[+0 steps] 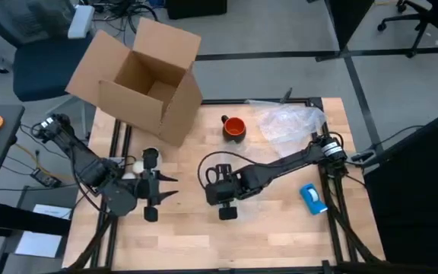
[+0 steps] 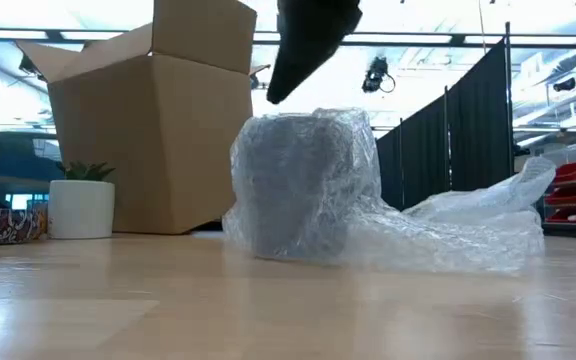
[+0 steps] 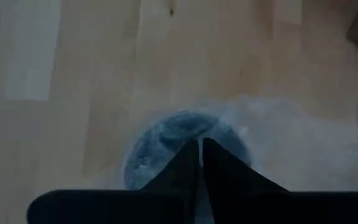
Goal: Wrap mug
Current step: Wrap the blue mug with bubble wrap
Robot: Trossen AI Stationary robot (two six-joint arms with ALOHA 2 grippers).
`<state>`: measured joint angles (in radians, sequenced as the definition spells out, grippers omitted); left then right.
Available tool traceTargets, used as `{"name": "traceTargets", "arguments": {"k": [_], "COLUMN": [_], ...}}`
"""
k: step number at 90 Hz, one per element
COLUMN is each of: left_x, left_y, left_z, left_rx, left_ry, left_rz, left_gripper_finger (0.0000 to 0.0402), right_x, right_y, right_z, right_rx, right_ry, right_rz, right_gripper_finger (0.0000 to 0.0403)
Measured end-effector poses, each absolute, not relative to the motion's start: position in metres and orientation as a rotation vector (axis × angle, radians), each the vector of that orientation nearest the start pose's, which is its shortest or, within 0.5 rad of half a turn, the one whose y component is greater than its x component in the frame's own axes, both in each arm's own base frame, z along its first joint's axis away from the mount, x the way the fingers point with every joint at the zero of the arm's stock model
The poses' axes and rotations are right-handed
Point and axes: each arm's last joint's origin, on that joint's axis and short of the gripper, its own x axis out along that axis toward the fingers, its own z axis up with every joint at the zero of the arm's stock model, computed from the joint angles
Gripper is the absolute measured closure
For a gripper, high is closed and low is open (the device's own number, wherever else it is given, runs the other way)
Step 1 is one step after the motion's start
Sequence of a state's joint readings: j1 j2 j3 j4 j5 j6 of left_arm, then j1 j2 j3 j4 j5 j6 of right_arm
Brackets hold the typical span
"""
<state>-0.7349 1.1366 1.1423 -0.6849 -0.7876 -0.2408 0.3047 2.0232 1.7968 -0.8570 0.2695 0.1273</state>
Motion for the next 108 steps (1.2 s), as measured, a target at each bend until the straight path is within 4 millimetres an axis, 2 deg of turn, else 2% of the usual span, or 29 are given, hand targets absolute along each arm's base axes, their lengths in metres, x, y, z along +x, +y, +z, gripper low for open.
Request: {"name": "traceTargets", "arguments": {"k": [7,22,36,47,64,76,89,108], "left_x": [0.179,0.179,0.179,0.179,0.179,0.179,0.179,0.18], "left_y": [-0.134,-0.134,-0.134,-0.134,-0.134,-0.135,-0.135,-0.135], "left_z": [0.349,0.349,0.349,0.346,0.338,0.339,0.339,0.339], "left_rx": [0.229,0.229,0.229,0.229,0.243,0.238,0.238,0.237], "left_ry": [0.479,0.481,0.481,0.484,0.5,0.495,0.495,0.494], "left_rz": [0.109,0.106,0.106,0.107,0.106,0.106,0.106,0.106], "left_gripper_finger": [0.0273,0.0273,0.0273,0.0273,0.0273,0.0273,0.0273,0.0273], "right_x": [0.415,0.413,0.411,0.411,0.409,0.41,0.41,0.41], "right_y": [0.118,0.107,0.105,0.11,0.124,0.132,0.131,0.119], "right_z": [0.254,0.226,0.211,0.218,0.261,0.273,0.268,0.233], "right_rx": [-0.181,-0.161,-0.13,-0.129,-0.156,-0.177,-0.175,-0.165], "right_ry": [1.051,1.1,1.109,1.111,1.085,1.044,1.053,1.088], "right_rz": [-0.049,-0.091,-0.081,-0.062,-0.044,-0.018,-0.023,-0.054], "right_gripper_finger": [0.0403,0.0403,0.0403,0.0403,0.0403,0.0403,0.0403,0.0403]}}
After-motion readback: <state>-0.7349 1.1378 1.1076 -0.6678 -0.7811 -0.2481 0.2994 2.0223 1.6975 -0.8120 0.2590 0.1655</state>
